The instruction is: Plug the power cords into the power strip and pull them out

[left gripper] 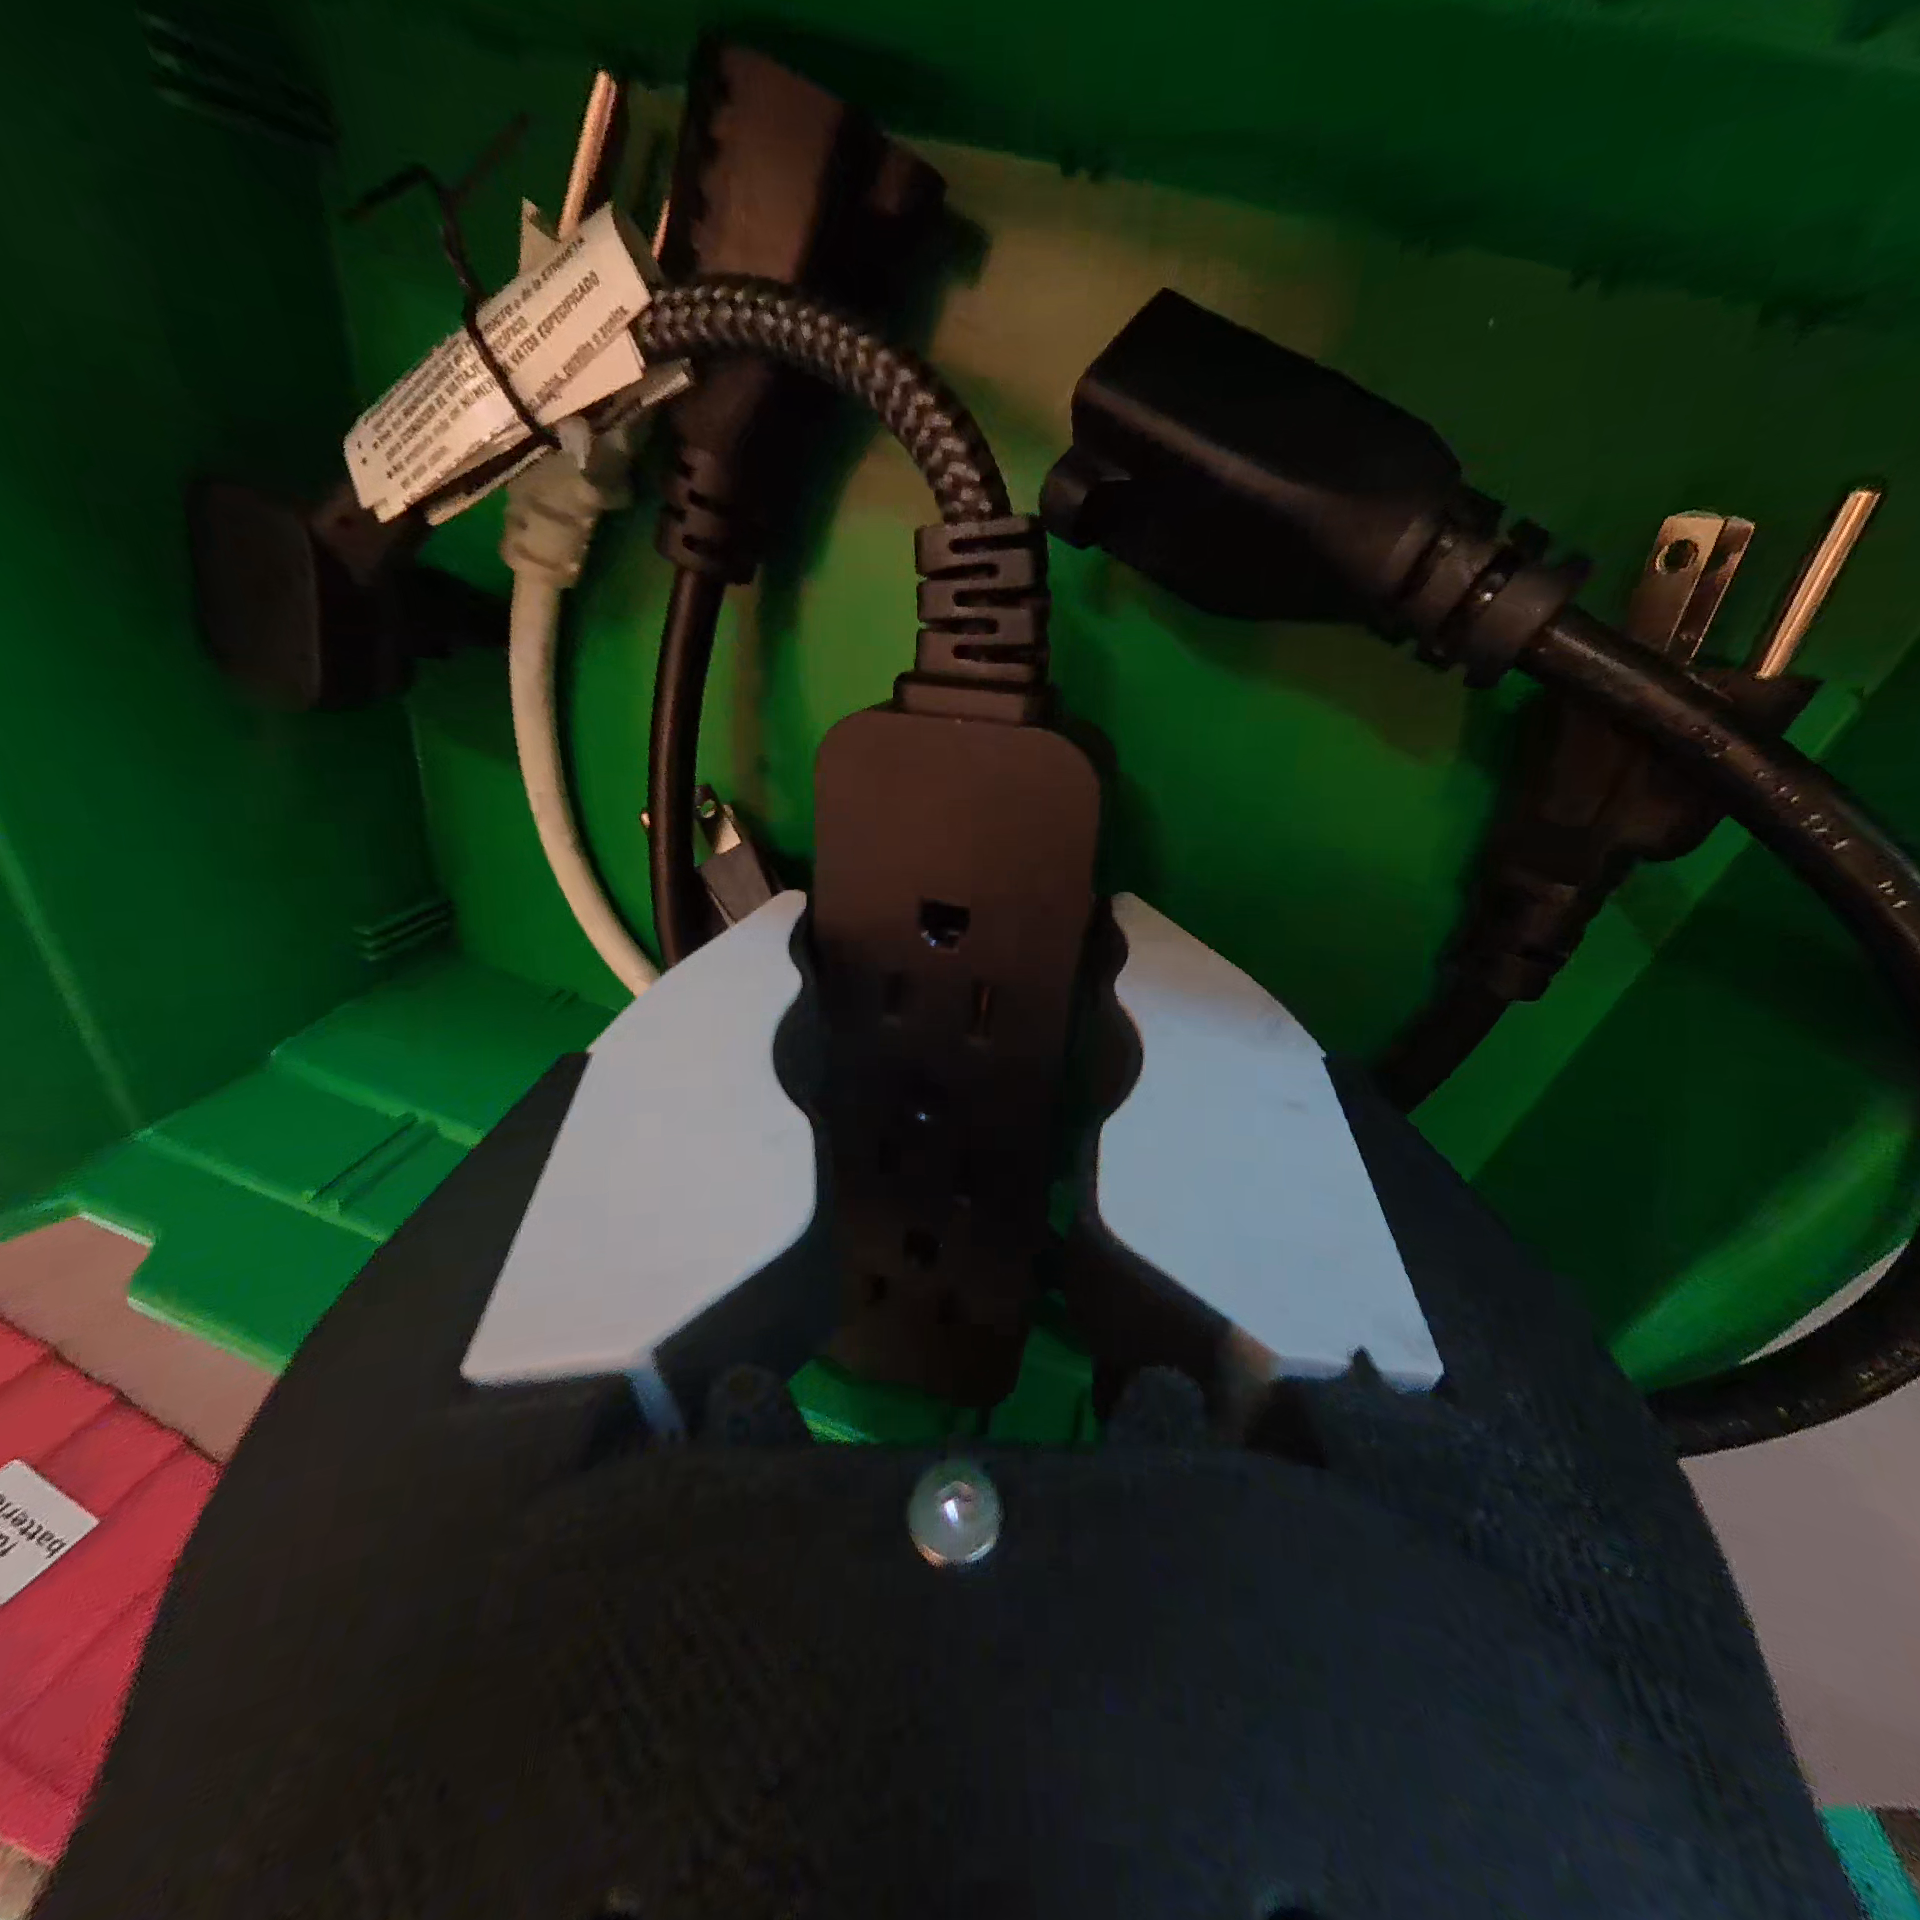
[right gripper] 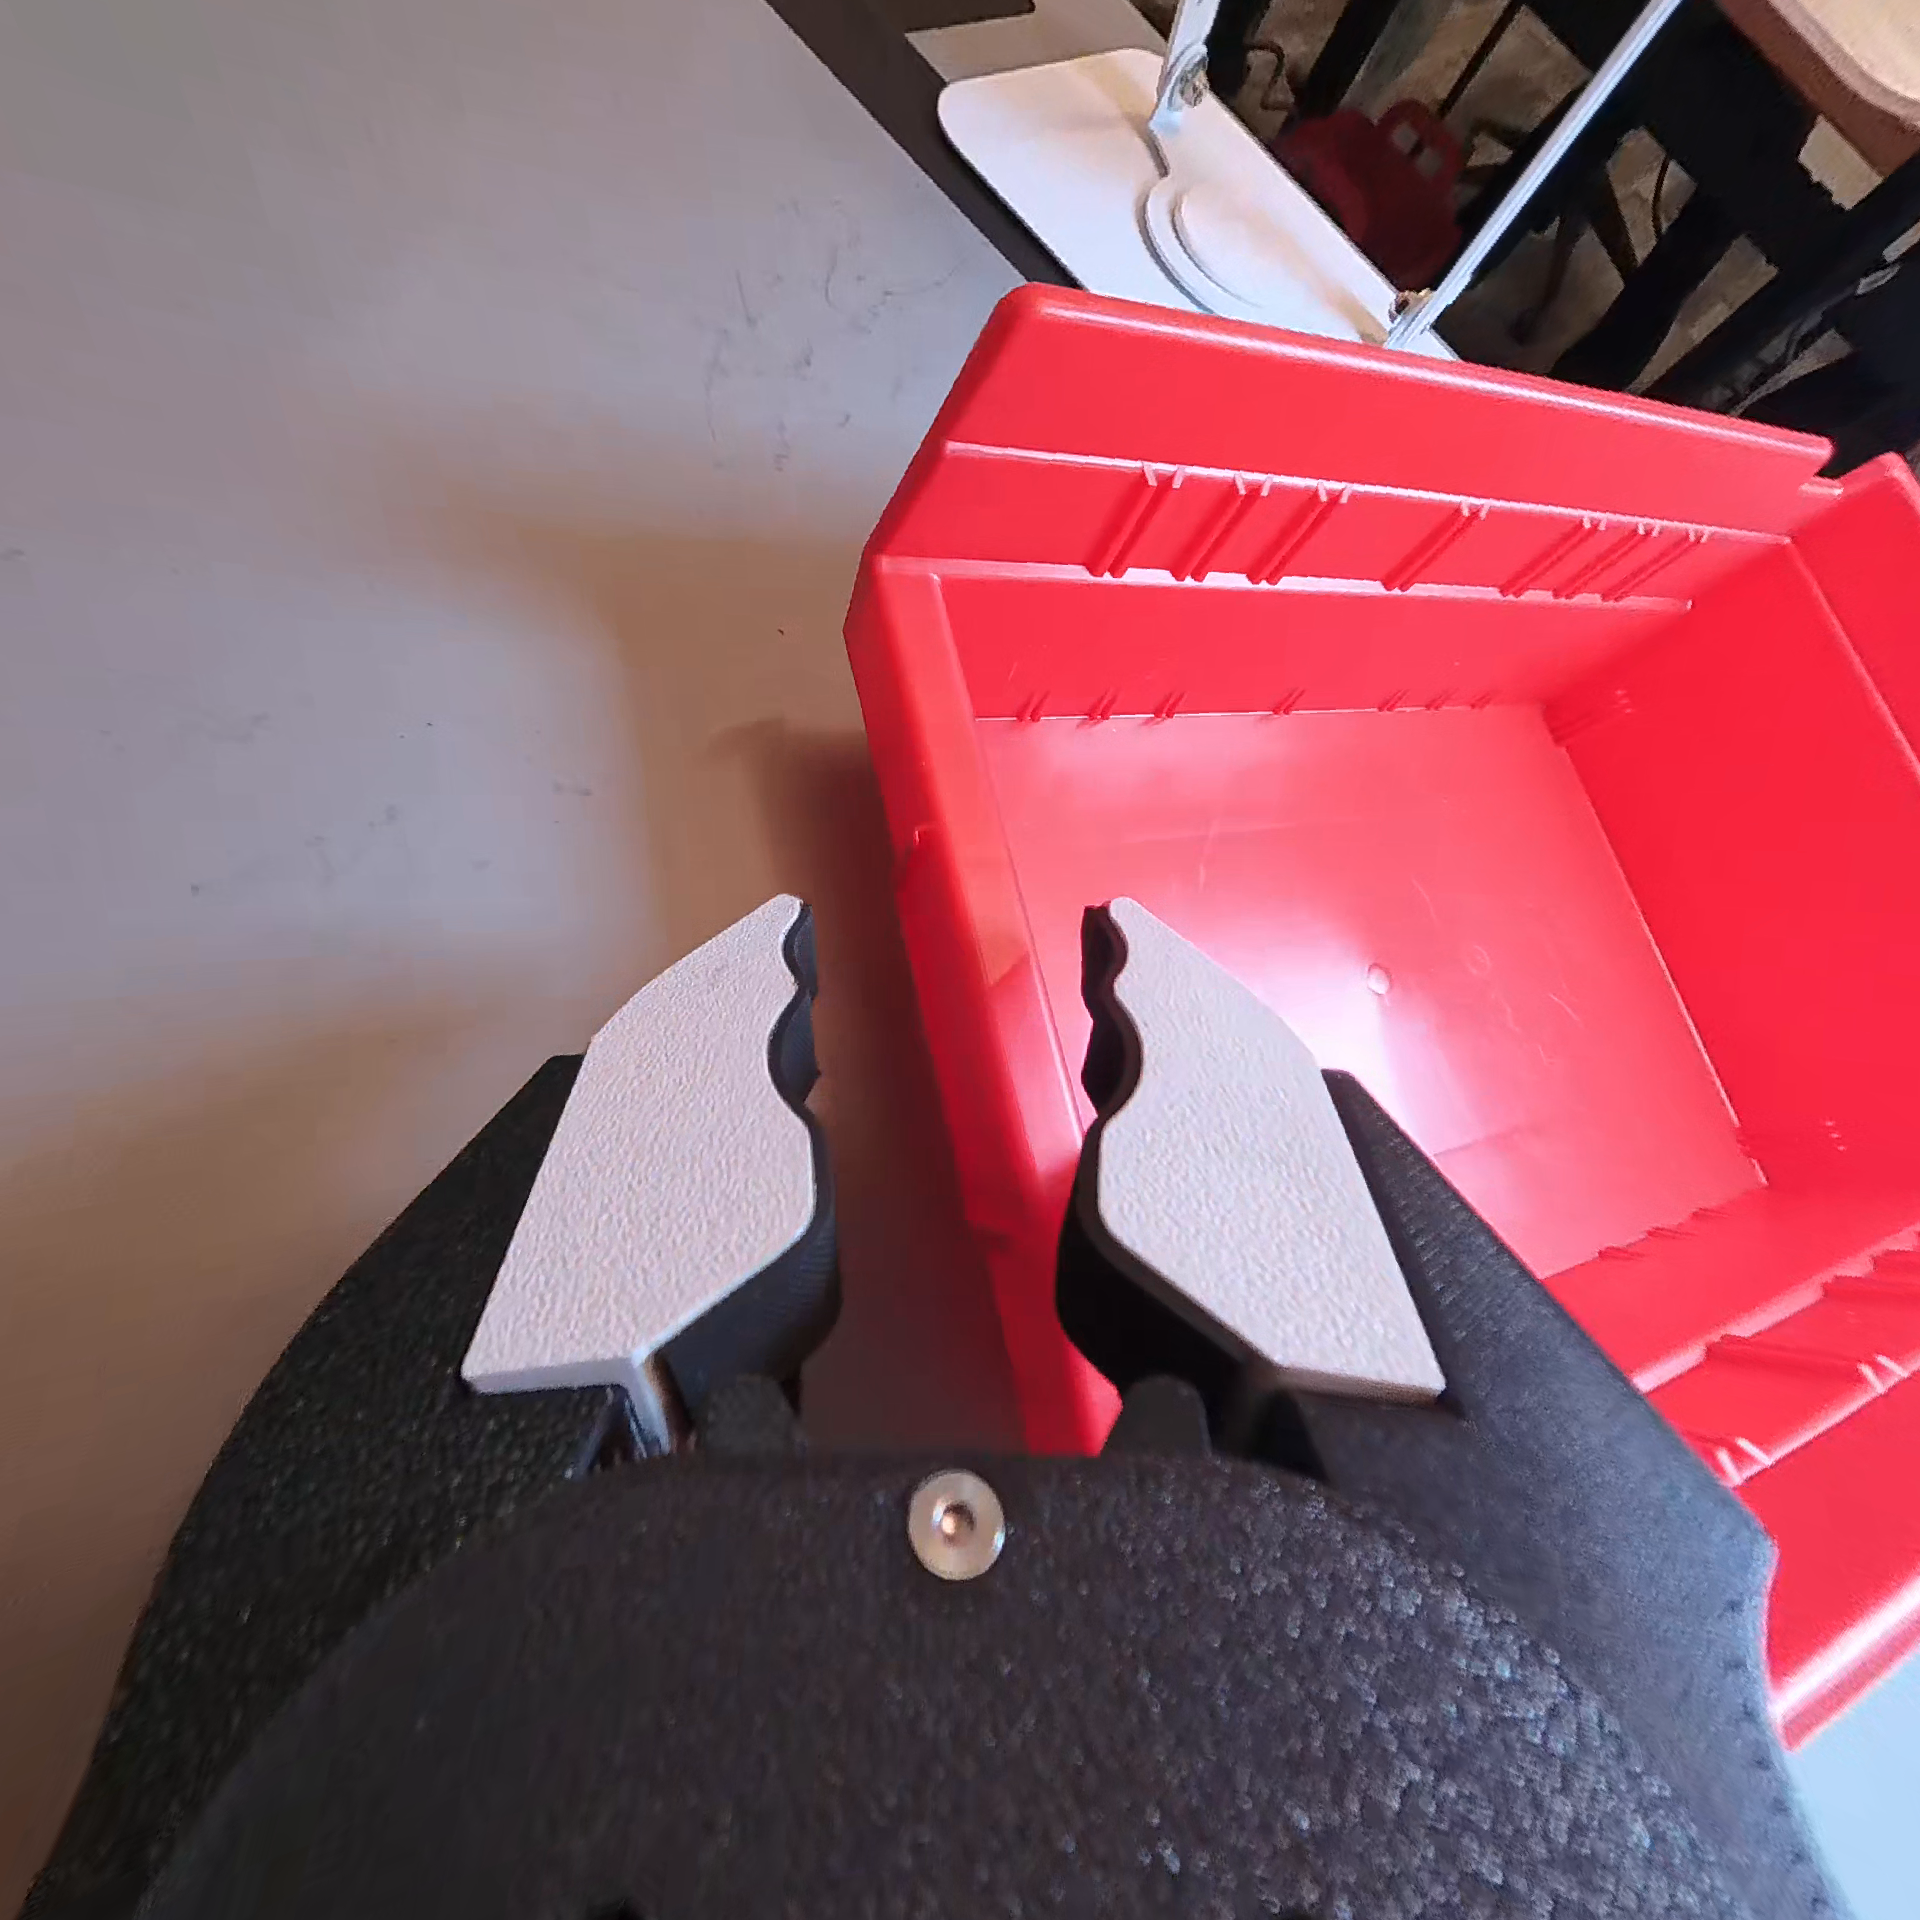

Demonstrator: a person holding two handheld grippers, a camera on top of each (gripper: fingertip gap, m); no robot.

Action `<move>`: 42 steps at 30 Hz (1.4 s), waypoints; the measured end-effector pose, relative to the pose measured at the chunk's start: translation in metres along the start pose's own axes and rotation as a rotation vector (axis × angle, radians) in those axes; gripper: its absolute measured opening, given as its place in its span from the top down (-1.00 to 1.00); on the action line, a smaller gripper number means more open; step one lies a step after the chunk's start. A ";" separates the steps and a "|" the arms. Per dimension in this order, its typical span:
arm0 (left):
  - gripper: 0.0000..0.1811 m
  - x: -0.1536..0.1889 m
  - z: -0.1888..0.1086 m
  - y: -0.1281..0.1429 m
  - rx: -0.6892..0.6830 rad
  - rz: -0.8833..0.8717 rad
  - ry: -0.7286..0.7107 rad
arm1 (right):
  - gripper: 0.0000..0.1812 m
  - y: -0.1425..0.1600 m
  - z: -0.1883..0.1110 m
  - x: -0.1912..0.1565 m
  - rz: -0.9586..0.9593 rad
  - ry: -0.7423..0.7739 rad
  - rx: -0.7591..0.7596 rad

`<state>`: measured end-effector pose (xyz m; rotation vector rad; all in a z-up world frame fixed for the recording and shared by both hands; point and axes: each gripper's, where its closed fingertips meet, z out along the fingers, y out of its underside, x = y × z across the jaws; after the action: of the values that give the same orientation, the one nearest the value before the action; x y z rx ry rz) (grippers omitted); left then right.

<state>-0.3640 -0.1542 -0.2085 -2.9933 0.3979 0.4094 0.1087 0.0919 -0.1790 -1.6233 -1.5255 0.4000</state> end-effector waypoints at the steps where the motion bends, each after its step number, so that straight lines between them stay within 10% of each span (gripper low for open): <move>1: 0.45 -0.001 -0.002 -0.002 0.012 -0.001 -0.007 | 0.45 0.000 0.000 0.000 0.007 -0.005 0.008; 21: 0.44 -0.004 -0.038 -0.017 0.246 -0.032 -0.175 | 0.47 -0.018 -0.008 -0.008 0.001 -0.007 0.162; 27: 0.45 0.022 -0.101 -0.064 0.632 -0.107 -0.237 | 0.50 -0.029 -0.015 -0.011 -0.006 -0.011 0.252; 34: 0.55 0.135 -0.163 -0.133 1.175 -0.222 -0.077 | 0.50 -0.040 -0.014 -0.033 -0.037 -0.068 0.321; 42: 0.87 0.190 -0.120 -0.231 1.020 -0.095 -0.132 | 0.77 -0.105 -0.025 -0.101 -0.090 -0.281 0.511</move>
<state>-0.0954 0.0061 -0.1327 -1.9727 0.3133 0.2692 0.0373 -0.0221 -0.1174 -1.1280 -1.5308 0.9162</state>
